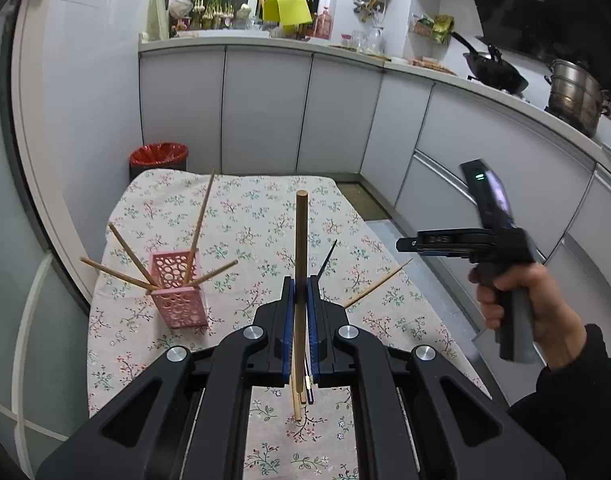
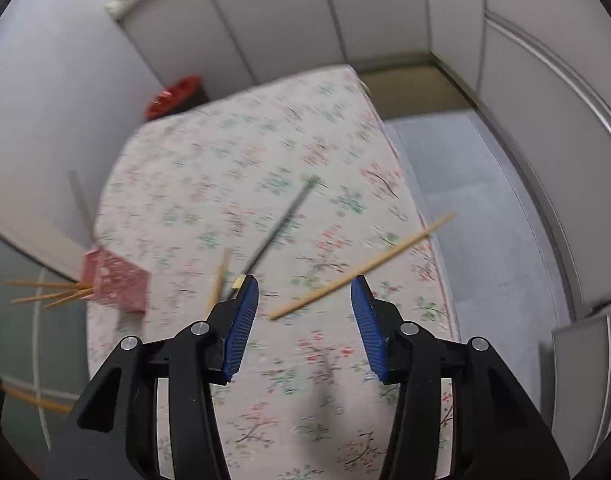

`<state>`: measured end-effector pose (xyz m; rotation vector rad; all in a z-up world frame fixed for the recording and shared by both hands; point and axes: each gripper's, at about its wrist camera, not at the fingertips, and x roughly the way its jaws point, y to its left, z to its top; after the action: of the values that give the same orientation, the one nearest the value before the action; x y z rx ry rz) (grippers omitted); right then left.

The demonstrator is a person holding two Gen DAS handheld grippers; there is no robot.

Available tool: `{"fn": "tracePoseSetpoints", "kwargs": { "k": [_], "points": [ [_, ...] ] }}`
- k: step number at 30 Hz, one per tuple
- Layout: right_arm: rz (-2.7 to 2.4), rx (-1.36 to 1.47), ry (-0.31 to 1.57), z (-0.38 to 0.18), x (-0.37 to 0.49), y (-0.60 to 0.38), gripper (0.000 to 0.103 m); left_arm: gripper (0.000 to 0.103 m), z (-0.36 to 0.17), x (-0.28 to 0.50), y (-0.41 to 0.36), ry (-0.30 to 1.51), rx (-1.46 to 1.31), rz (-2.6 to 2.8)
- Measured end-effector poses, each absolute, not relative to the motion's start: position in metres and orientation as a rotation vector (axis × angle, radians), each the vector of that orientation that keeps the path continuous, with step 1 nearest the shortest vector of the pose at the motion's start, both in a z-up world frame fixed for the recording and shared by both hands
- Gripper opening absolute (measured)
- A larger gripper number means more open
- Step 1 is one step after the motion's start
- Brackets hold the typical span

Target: Organize utensils

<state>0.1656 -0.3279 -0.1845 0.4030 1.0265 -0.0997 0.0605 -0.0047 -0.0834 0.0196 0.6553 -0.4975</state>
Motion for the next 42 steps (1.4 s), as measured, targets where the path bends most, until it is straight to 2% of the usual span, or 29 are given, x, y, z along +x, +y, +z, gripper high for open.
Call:
{"fn": "tracePoseSetpoints", "kwargs": {
  "k": [5, 10, 12, 14, 17, 18, 19, 22, 24, 32, 33, 34, 36, 38, 42],
  "points": [
    [-0.230, 0.464, 1.130, -0.232, 0.188, -0.361, 0.046, 0.006, -0.094, 0.067, -0.009, 0.678, 0.036, -0.497],
    [-0.279, 0.531, 1.185, -0.266, 0.208, -0.373, 0.033, 0.006, -0.102, 0.071, -0.011, 0.693, 0.050, -0.493],
    [-0.280, 0.530, 1.213, -0.276, 0.217, -0.369, 0.031, 0.006, -0.104, 0.073, -0.012, 0.700, 0.056, -0.495],
    [-0.295, 0.501, 1.229, -0.287, 0.225, -0.362, 0.032, 0.006, -0.106, 0.076, -0.014, 0.704, 0.063, -0.494],
    [-0.325, 0.313, 1.208, -0.284, 0.229, -0.336, 0.029, 0.006, -0.108, 0.078, -0.015, 0.710, 0.068, -0.490],
    [-0.328, 0.249, 1.204, -0.284, 0.228, -0.328, 0.027, 0.006, -0.108, 0.079, -0.014, 0.712, 0.069, -0.488],
    [-0.321, 0.189, 1.199, -0.283, 0.227, -0.317, 0.021, 0.006, -0.109, 0.079, -0.013, 0.713, 0.068, -0.486],
    [-0.228, 0.175, 1.215, -0.280, 0.221, -0.301, 0.009, 0.006, -0.108, 0.082, -0.012, 0.711, 0.071, -0.481],
    [-0.124, 0.180, 1.248, -0.279, 0.212, -0.288, 0.007, 0.006, -0.107, 0.083, -0.010, 0.708, 0.065, -0.476],
    [0.140, 0.136, 1.420, -0.275, 0.159, -0.241, 0.007, 0.006, -0.104, 0.083, -0.007, 0.708, 0.046, -0.478],
    [0.147, 0.123, 1.416, -0.273, 0.154, -0.236, 0.012, 0.006, -0.104, 0.082, -0.007, 0.707, 0.047, -0.479],
    [0.144, 0.125, 1.404, -0.270, 0.151, -0.233, 0.030, 0.006, -0.104, 0.081, -0.007, 0.705, 0.051, -0.480],
    [0.121, 0.150, 1.373, -0.264, 0.153, -0.233, 0.056, 0.006, -0.103, 0.080, -0.007, 0.701, 0.053, -0.480],
    [0.086, 0.147, 1.324, -0.255, 0.160, -0.229, 0.055, 0.006, -0.103, 0.080, -0.007, 0.698, 0.053, -0.477],
    [0.012, 0.066, 1.301, -0.262, 0.185, -0.217, 0.040, 0.006, -0.106, 0.081, -0.005, 0.701, 0.060, -0.463]
  ]
}}
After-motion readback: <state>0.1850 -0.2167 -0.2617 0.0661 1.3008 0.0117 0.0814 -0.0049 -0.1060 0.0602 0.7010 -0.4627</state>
